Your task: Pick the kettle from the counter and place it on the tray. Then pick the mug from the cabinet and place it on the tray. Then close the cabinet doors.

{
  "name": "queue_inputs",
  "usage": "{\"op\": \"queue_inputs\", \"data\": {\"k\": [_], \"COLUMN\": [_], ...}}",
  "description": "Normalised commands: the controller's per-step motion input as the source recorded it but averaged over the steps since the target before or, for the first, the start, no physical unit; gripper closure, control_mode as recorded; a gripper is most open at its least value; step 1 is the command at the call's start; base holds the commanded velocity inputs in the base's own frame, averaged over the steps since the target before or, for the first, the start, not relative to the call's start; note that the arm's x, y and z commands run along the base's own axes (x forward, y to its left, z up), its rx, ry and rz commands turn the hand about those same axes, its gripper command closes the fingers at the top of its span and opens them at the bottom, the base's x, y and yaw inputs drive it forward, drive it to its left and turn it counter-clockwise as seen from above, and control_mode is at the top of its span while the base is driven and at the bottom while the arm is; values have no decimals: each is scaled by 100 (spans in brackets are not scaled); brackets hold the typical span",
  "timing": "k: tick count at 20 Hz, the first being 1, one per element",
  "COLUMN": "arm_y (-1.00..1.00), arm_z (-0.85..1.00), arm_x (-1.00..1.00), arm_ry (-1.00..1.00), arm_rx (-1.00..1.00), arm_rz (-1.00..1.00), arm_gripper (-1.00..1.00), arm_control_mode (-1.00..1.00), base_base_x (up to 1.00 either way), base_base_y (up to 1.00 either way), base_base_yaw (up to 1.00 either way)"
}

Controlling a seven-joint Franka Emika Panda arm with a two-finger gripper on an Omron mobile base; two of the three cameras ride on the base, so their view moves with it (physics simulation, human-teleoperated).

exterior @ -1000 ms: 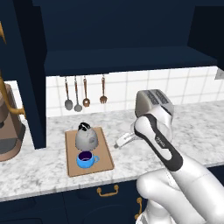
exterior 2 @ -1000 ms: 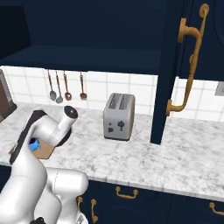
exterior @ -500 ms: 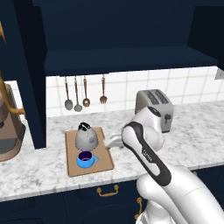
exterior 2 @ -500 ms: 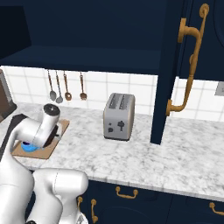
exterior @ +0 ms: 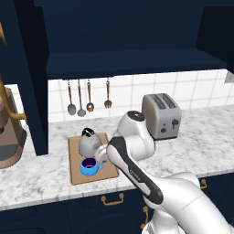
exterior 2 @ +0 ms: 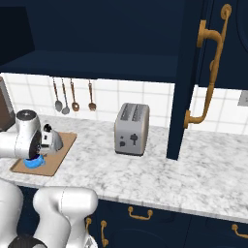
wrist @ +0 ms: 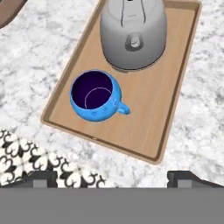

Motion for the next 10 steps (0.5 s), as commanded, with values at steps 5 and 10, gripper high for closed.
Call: {"op": "queue_inputs", "data": {"k": [5, 10], "arm_y": [51, 50], "arm_z": [15, 2], "arm_x": [-35, -15], "arm_ry": [-11, -35], "arm_rx": [-22, -23], "arm_rz": [0, 0], "arm_gripper": [-100, -100], "arm_control_mode": [-100, -100], "base_base_x": [0, 0], "base_base_y": [0, 0], "base_base_yaw": [0, 0]}}
